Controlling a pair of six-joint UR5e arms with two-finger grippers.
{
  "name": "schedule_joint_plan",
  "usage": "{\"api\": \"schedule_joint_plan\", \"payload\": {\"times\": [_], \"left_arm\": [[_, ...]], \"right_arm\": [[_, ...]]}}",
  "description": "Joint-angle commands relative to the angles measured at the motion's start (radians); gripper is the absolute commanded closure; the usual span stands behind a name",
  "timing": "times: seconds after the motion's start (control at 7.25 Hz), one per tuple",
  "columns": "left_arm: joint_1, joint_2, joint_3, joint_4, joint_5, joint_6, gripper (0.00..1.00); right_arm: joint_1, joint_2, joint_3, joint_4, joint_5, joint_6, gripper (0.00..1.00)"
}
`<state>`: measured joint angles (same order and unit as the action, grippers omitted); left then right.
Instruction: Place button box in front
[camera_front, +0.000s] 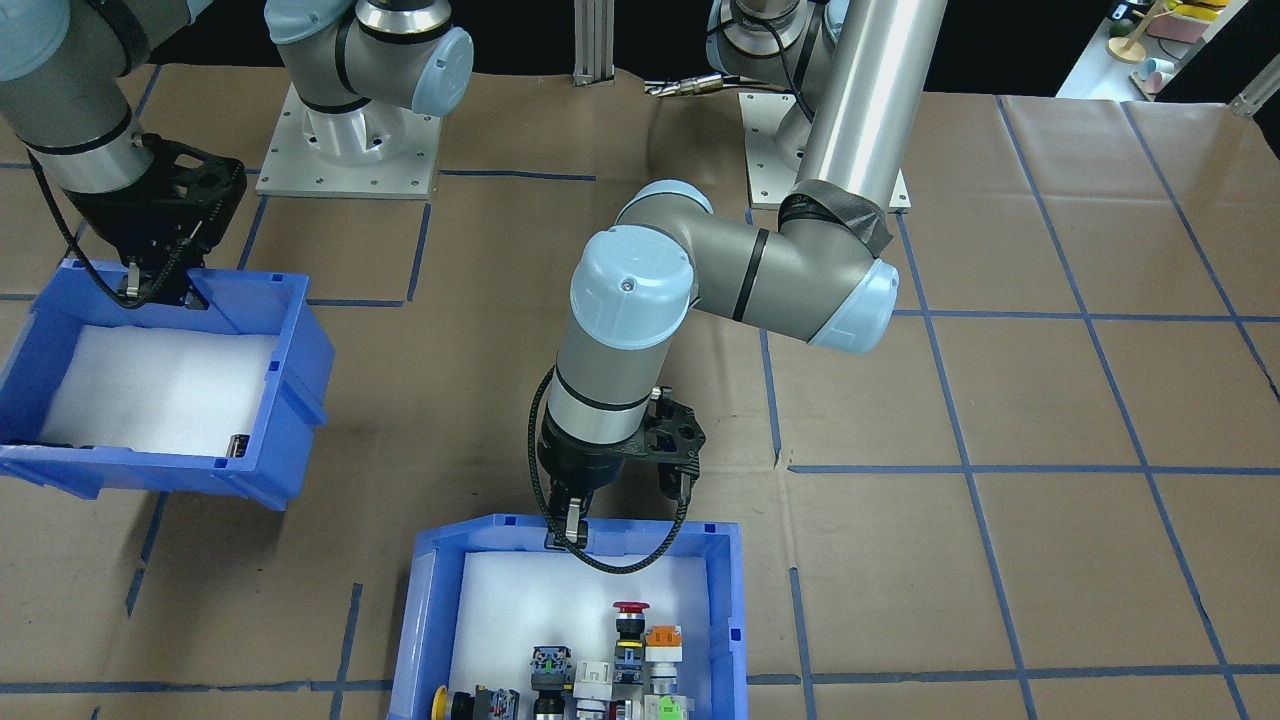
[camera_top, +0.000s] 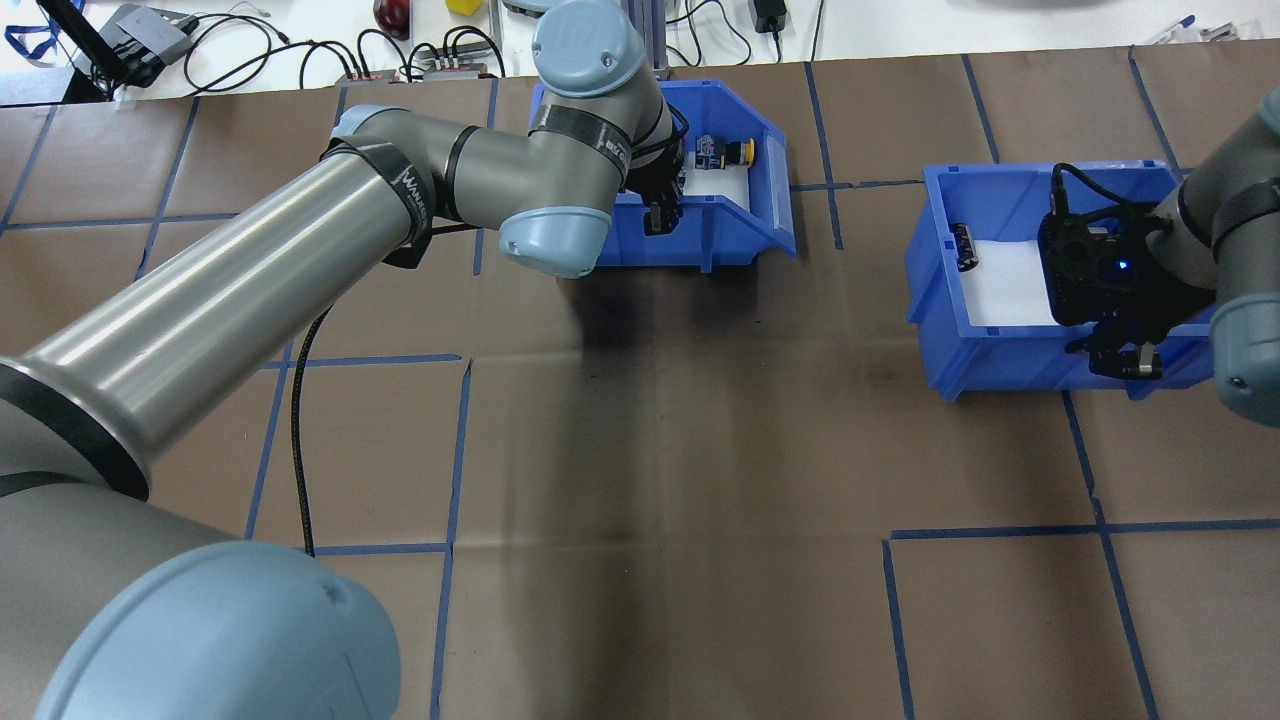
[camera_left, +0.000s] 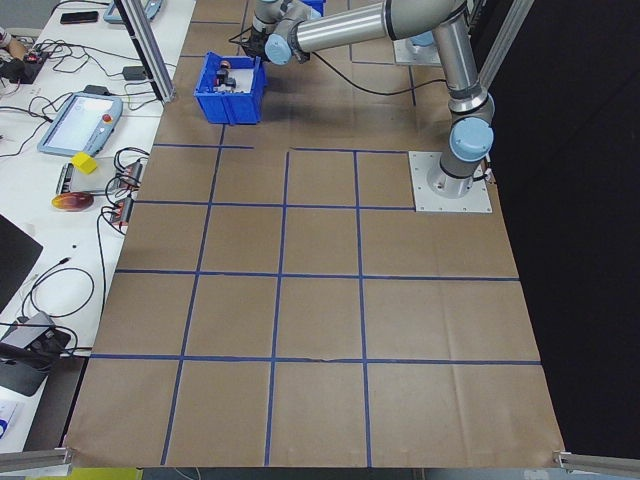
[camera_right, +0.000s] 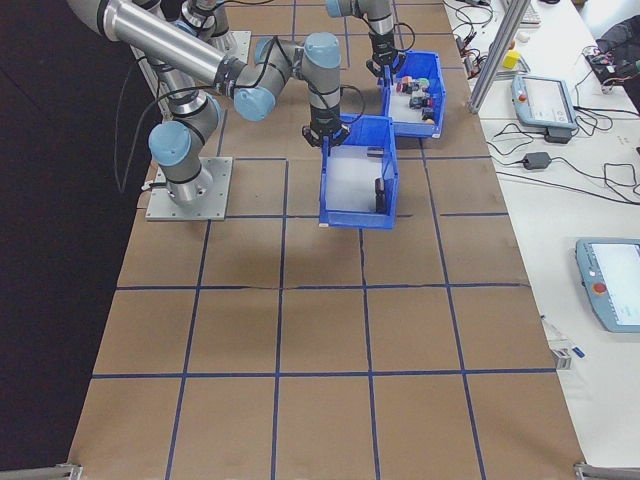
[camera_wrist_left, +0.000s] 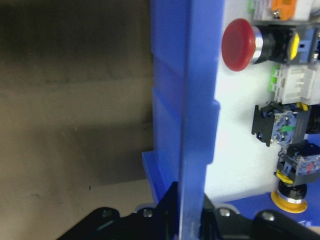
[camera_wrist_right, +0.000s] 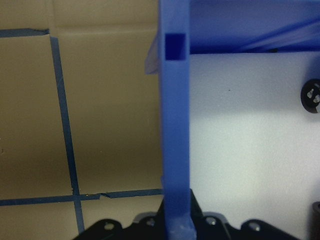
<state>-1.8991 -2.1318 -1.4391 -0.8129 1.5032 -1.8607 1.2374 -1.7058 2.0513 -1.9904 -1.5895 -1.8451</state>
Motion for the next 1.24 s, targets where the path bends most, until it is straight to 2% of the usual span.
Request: {"api": "schedule_joint_plan", "payload": {"times": [0.0,0.14,0.28,0.41,0.55,0.69,0.83,1.1], "left_arm": [[0.006,0.027,0.000,-0.009,0.133,0.043,0.10],[0.006,0.059,-0.001,-0.047,0.143,0.044,0.09],[0.009,0.126,0.002,-0.162,0.140,0.073,0.08],[0.018,0.203,0.000,-0.299,0.140,0.224,0.08],[0.050,0.278,0.000,-0.453,0.141,0.496,0.01],[0.095,0.358,0.000,-0.612,0.129,0.746,0.02],[0.141,0.424,-0.019,-0.696,0.071,1.023,0.02],[0.201,0.565,-0.032,-0.894,0.068,1.419,0.01]], "right_arm": [[0.000,0.000,0.041,-0.068,0.000,-0.002,0.91],[0.001,-0.003,0.043,-0.068,0.000,0.000,0.91],[0.007,-0.011,0.046,-0.065,0.003,0.004,0.91],[0.011,-0.014,0.071,-0.064,0.003,0.006,0.91],[0.026,-0.029,0.084,-0.065,0.003,0.007,0.91],[0.054,-0.064,0.096,-0.048,0.002,0.016,0.91],[0.063,-0.098,0.142,-0.048,0.003,0.023,0.91],[0.080,-0.165,0.210,-0.047,0.011,0.041,0.91]]}}
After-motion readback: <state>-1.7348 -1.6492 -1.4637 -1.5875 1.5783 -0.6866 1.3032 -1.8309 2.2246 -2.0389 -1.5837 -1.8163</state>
